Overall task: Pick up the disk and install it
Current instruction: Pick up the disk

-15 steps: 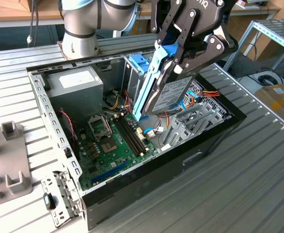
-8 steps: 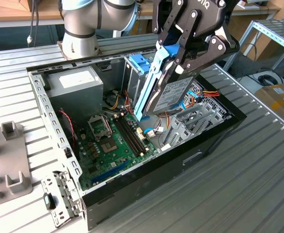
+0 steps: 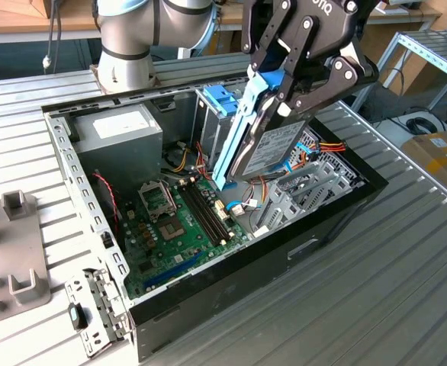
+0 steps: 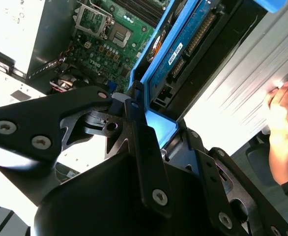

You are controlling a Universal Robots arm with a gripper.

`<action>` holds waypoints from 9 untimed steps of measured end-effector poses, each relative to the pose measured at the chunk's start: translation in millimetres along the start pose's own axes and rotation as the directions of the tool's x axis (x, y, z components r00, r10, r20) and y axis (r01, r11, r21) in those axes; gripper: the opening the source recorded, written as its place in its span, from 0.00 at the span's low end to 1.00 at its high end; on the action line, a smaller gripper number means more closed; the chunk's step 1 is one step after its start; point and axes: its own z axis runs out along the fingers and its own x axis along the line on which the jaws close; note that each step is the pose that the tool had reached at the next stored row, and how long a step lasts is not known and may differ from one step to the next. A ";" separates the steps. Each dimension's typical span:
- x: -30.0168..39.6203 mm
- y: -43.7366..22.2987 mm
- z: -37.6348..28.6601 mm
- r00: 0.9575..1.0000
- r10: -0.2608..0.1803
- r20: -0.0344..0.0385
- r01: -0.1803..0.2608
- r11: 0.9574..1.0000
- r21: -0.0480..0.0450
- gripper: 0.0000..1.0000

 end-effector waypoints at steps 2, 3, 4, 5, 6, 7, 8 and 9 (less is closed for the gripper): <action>0.1 -0.4 0.1 1.000 0.000 0.000 0.000 1.000 0.000 0.37; 0.1 -0.7 0.1 1.000 0.000 0.000 0.000 1.000 0.000 0.37; 0.2 -0.9 0.2 1.000 0.000 0.000 0.000 1.000 0.000 0.37; 0.2 -1.1 0.2 1.000 0.000 0.000 0.000 1.000 0.000 0.37; 0.3 -1.3 0.3 1.000 0.000 0.000 0.000 1.000 0.000 0.37; 0.3 -1.5 0.3 1.000 0.000 0.000 0.000 1.000 0.000 0.37; 0.4 -1.9 0.4 1.000 0.000 0.000 0.000 1.000 0.000 0.37; 0.5 -2.0 0.5 1.000 0.000 0.000 0.000 1.000 0.000 0.37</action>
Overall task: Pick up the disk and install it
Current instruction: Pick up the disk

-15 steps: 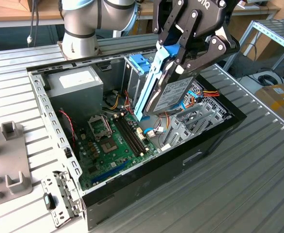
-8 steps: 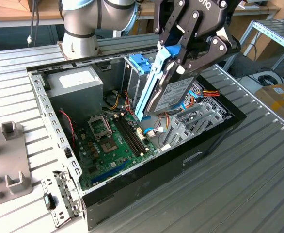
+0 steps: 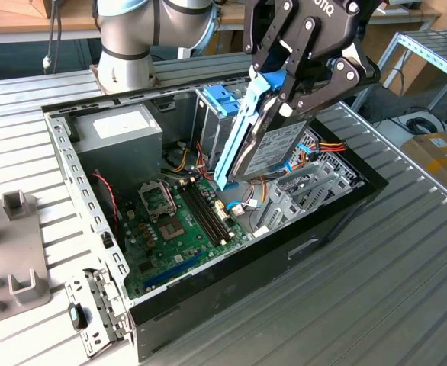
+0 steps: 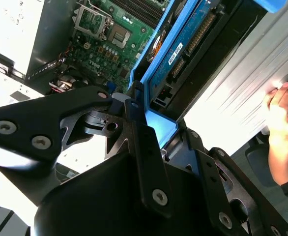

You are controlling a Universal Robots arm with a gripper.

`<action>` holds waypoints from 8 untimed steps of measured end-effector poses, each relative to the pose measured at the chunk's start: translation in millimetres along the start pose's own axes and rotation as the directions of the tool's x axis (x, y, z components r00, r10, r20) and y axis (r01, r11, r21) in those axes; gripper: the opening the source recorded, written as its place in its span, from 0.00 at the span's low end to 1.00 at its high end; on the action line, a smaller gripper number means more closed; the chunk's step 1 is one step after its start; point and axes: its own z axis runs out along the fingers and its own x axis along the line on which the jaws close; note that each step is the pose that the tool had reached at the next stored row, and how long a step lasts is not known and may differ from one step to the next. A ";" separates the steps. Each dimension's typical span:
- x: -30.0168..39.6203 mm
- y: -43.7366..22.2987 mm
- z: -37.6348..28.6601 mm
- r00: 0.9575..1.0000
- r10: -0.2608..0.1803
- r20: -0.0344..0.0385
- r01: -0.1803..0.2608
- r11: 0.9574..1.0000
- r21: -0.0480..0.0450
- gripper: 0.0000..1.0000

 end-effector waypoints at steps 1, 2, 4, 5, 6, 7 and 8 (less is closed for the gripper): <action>0.1 -0.2 0.1 1.000 0.000 0.000 0.000 1.000 0.000 0.37; 0.1 -0.5 0.1 1.000 0.000 0.000 0.000 1.000 0.000 0.37; 0.2 -0.9 0.2 1.000 0.000 0.000 0.000 1.000 0.000 0.37; 0.3 -1.1 0.3 1.000 0.000 0.000 0.000 1.000 0.000 0.37; 0.4 -1.4 0.3 1.000 0.000 0.000 0.000 1.000 0.000 0.37; 0.4 -1.6 0.4 1.000 0.000 0.000 0.000 1.000 0.000 0.37; 0.4 -1.8 0.4 1.000 0.000 0.000 0.000 1.000 0.000 0.37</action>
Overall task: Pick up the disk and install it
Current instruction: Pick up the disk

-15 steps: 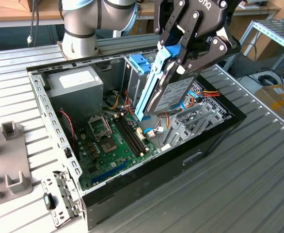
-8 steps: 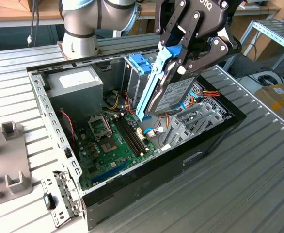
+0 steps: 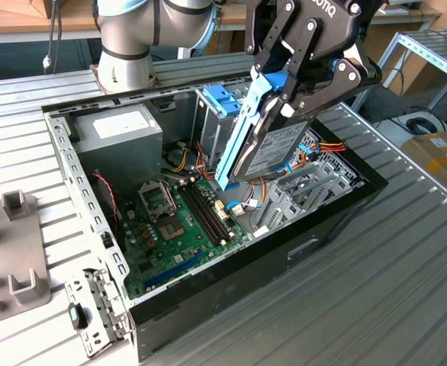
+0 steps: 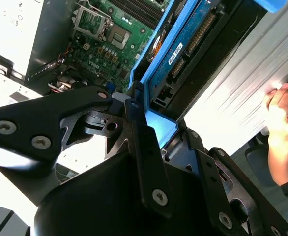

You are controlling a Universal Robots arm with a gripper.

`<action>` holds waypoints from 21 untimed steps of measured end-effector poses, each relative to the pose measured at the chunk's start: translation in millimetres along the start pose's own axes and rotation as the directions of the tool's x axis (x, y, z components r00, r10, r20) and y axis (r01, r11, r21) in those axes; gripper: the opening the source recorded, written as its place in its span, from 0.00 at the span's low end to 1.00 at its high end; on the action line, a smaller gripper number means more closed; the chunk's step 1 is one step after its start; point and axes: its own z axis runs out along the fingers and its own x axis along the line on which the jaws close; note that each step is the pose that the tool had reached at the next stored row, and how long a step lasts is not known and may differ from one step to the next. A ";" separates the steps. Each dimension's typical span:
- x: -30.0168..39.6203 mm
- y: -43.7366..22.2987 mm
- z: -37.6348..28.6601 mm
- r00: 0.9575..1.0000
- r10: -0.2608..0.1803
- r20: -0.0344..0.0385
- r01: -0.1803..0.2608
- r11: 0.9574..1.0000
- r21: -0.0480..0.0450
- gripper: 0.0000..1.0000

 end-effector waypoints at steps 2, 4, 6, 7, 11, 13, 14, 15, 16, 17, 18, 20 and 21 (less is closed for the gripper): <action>0.1 -0.4 0.1 1.000 0.000 0.000 0.000 1.000 0.000 0.37; 0.2 -0.9 0.2 1.000 0.000 0.000 0.000 1.000 0.000 0.37; 0.4 -1.3 0.3 1.000 0.000 0.000 0.000 1.000 0.000 0.37; 0.4 -1.5 0.4 1.000 0.000 0.000 0.000 1.000 0.000 0.37; 0.8 -2.7 0.7 1.000 0.000 0.000 0.000 1.000 0.000 0.37; 1.0 -3.1 0.8 1.000 0.000 0.000 0.000 1.000 0.000 0.37; 1.1 -3.3 0.9 1.000 0.000 0.000 0.000 1.000 0.000 0.37; 1.1 -3.6 0.9 1.000 0.000 0.000 0.000 1.000 0.000 0.37; 1.2 -3.8 1.0 1.000 0.000 0.000 0.000 1.000 0.000 0.37; 1.3 -4.0 1.0 1.000 0.000 0.000 0.000 1.000 0.000 0.37; 1.4 -4.4 1.1 1.000 0.000 0.000 0.000 1.000 0.000 0.37; 1.5 -4.9 1.2 1.000 0.000 0.000 0.000 1.000 0.000 0.37; 1.5 -5.3 1.2 1.000 0.000 0.000 0.000 1.000 0.000 0.37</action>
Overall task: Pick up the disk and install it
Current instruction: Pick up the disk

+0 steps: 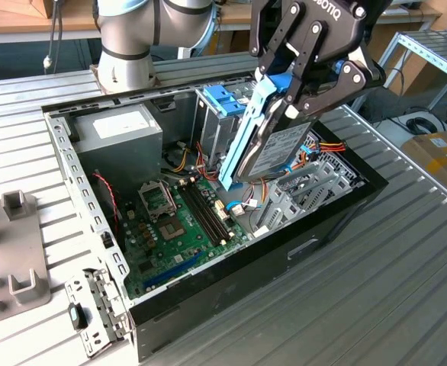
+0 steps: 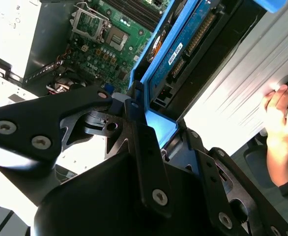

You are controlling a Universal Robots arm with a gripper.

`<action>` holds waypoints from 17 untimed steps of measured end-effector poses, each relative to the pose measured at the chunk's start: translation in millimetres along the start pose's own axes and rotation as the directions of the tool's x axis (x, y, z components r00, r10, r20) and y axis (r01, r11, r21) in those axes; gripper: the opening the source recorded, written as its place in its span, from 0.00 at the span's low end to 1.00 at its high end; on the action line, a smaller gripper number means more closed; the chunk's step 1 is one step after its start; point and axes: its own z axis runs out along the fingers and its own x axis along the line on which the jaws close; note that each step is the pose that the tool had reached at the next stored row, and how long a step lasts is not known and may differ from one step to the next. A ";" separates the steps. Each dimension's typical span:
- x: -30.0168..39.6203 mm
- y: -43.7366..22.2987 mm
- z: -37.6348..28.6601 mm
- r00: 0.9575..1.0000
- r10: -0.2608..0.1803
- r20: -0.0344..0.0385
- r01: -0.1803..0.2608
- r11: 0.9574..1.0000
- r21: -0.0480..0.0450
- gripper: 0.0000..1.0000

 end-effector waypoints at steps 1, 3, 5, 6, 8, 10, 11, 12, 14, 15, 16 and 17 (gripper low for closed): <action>0.1 -0.6 0.0 1.000 0.000 0.000 0.000 1.000 0.000 0.37; 0.2 -1.2 0.1 1.000 0.000 0.000 0.000 1.000 0.000 0.37; 0.3 -1.8 0.1 1.000 0.000 0.000 0.000 1.000 0.000 0.37; 0.3 -2.4 0.3 1.000 0.000 0.000 0.000 1.000 0.000 0.37; 0.4 -3.1 0.4 1.000 0.000 0.000 0.000 1.000 0.000 0.37; 0.5 -3.7 0.4 1.000 0.000 0.000 0.000 1.000 0.000 0.37; 0.6 -4.0 0.5 1.000 0.000 0.000 0.000 1.000 0.000 0.37; 0.8 -4.2 0.6 1.000 0.000 0.000 0.000 1.000 0.000 0.37; 1.2 -4.6 0.6 1.000 0.000 0.000 0.000 1.000 0.000 0.37; 1.4 -4.8 0.6 1.000 0.000 0.000 0.000 1.000 0.000 0.37; 1.5 -5.0 0.7 1.000 0.000 0.000 0.000 1.000 0.000 0.37; 1.7 -5.2 0.7 1.000 0.000 0.000 0.000 1.000 0.000 0.37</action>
